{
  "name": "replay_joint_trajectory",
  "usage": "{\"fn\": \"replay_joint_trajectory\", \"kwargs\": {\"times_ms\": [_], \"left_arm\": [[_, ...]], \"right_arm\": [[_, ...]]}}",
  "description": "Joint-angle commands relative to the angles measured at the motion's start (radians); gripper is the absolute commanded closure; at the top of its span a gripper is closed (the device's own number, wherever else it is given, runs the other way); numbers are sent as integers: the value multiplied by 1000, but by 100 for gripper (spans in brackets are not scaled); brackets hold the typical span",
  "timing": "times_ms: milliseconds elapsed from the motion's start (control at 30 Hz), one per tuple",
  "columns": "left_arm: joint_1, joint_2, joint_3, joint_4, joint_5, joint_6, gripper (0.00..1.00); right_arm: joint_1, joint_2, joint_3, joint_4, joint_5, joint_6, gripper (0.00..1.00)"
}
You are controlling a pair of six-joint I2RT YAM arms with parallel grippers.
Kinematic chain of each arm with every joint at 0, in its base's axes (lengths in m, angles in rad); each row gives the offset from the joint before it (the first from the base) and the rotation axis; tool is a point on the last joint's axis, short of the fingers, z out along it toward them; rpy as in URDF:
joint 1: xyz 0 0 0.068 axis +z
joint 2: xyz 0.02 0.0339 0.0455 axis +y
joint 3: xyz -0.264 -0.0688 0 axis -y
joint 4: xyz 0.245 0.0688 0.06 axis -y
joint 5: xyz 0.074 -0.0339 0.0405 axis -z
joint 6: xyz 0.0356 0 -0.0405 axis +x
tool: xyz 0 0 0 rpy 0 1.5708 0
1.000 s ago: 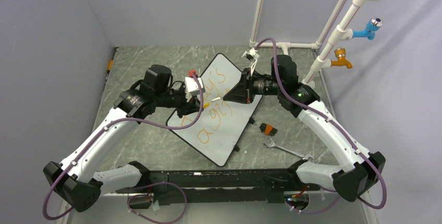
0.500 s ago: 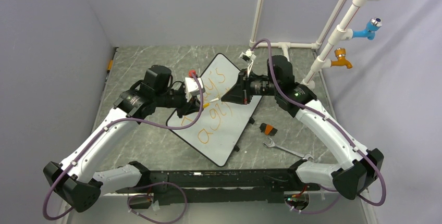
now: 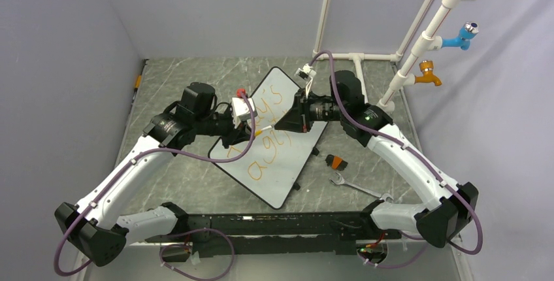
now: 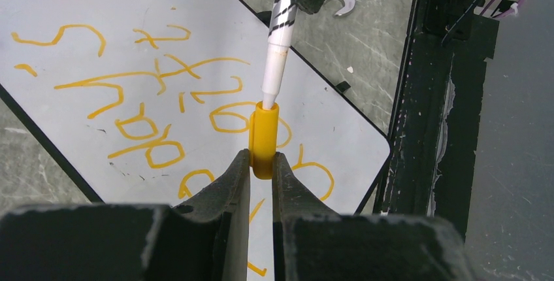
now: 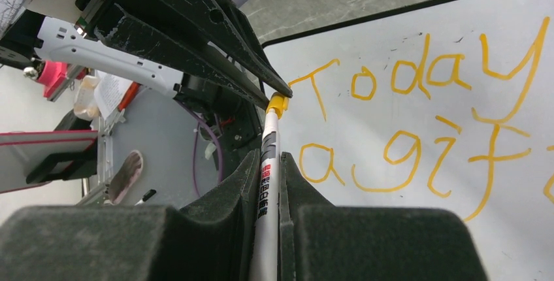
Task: Write a sentence on the whiteboard
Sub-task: Insert the whiteboard marker without the cap into the pen cap.
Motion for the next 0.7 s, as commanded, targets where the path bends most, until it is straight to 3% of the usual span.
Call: {"fn": "replay_joint_trajectory", "kwargs": {"times_ms": [0, 667], "left_arm": [[-4, -32, -2, 42, 7, -5, 100], [-4, -39, -10, 46, 12, -4, 100]], "right_arm": [[15, 7, 27, 10, 23, -22, 100], [72, 67, 73, -34, 53, -55, 100]]}}
